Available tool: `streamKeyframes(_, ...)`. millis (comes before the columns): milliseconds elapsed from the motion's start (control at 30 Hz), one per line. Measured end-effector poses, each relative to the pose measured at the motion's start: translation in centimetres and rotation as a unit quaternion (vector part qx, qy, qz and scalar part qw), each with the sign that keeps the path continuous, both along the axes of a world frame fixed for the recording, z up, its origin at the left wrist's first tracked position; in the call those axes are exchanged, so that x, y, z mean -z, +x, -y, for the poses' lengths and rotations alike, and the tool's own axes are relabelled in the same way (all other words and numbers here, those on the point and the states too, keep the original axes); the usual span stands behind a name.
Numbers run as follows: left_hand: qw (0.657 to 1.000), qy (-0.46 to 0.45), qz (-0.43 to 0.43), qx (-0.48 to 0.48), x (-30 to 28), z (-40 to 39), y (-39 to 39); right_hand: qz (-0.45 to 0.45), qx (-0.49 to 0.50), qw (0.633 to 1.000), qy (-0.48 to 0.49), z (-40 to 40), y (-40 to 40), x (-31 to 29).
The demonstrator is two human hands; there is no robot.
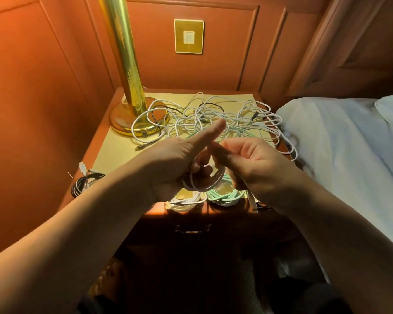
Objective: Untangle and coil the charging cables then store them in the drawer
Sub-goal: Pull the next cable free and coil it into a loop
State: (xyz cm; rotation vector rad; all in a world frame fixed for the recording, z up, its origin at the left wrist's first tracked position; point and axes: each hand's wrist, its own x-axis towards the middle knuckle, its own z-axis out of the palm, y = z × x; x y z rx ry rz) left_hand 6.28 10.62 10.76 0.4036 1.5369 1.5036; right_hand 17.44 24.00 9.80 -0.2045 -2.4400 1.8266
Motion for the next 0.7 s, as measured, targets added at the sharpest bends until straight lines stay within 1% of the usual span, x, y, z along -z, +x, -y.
streamKeyframes(67,0.997,-0.008,-0.060,-0.040,0.6,-0.4,0.0,-0.018,0.023,0.998,0.047,-0.4,-0.1,0.3)
streamKeyframes(133,0.994,-0.006,-0.099,-0.050,1.0,-0.7,-0.1,-0.036,0.040,0.991,0.126,-0.9,-0.3,0.6)
streamKeyframes(200,0.990,-0.003,-0.136,-0.024,1.3,-0.5,-0.3,-0.038,0.049,0.976,0.209,-1.3,-0.2,0.4)
streamKeyframes(233,0.989,0.001,-0.146,-0.006,1.3,-0.3,-0.3,-0.033,0.048,0.972,0.226,-1.4,-0.1,0.3)
streamKeyframes(300,0.988,0.018,-0.151,0.021,1.4,-0.1,-0.5,-0.025,0.033,0.978,0.206,-1.7,0.1,-0.1)
streamKeyframes(367,0.987,0.031,-0.154,0.020,1.4,0.0,-0.6,-0.023,0.004,0.983,0.180,-2.3,0.1,-0.2)
streamKeyframes(400,0.989,0.038,-0.144,0.014,1.4,0.1,-0.8,-0.013,-0.014,0.983,0.183,-2.4,0.1,-0.1)
streamKeyframes(500,0.992,0.048,-0.120,-0.001,1.5,0.4,-1.2,0.039,-0.050,0.974,0.216,-2.6,0.1,0.4)
streamKeyframes(633,0.996,0.045,-0.081,-0.008,2.2,0.2,-1.3,0.074,-0.006,0.944,0.321,-2.1,0.4,0.9)
streamKeyframes(700,0.997,0.033,-0.069,-0.008,2.3,-0.1,-1.3,0.089,0.012,0.941,0.325,-1.9,0.5,0.7)
